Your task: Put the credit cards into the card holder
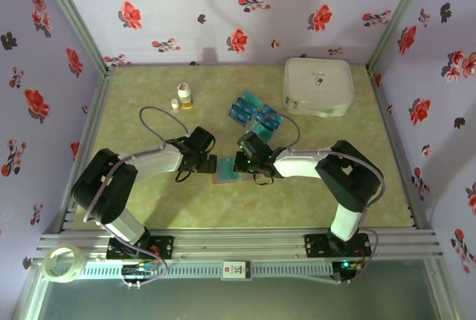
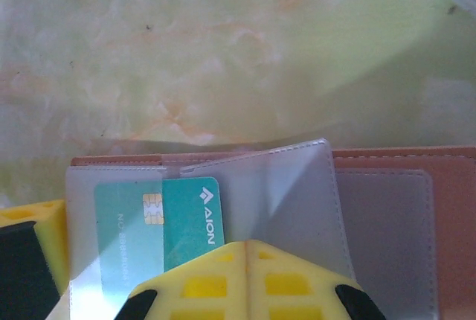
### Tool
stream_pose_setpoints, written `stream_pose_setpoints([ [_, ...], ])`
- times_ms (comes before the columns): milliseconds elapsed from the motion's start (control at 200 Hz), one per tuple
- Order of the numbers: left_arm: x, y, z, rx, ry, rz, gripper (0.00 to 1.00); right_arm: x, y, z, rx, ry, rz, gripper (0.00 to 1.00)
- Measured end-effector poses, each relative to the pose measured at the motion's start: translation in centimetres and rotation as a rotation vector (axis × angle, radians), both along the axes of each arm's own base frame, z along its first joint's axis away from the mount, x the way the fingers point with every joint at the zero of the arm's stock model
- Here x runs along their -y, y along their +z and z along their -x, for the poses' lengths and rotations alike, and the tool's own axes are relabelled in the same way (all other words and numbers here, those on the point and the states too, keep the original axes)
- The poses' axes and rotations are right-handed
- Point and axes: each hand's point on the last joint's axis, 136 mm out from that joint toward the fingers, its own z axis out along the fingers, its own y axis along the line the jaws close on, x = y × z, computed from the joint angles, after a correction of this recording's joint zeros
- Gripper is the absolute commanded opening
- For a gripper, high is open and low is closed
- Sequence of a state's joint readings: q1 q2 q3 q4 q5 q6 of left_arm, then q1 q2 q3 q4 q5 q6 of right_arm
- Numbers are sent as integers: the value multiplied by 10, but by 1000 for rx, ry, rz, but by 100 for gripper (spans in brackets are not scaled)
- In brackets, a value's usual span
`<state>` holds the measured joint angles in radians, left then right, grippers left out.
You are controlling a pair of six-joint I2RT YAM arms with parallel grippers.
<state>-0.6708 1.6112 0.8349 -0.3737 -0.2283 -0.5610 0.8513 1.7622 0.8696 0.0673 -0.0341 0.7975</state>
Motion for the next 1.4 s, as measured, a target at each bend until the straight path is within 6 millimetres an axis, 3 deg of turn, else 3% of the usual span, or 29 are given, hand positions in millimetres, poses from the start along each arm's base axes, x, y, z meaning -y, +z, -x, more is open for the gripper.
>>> stream_pose_setpoints([
  [355, -1, -1, 1, 0, 2, -6, 100, -19, 6, 9, -5, 35, -36, 0],
  [860, -3, 3, 1, 6, 3, -6, 100, -4, 29, 19, 31, 16, -88, 1],
  [1095, -6, 14, 0, 31, 9, -7, 100, -6, 27, 20, 20, 12, -103, 0],
  [1400, -7, 12, 2, 26, 9, -10, 100, -10, 9, 22, -10, 18, -91, 0],
])
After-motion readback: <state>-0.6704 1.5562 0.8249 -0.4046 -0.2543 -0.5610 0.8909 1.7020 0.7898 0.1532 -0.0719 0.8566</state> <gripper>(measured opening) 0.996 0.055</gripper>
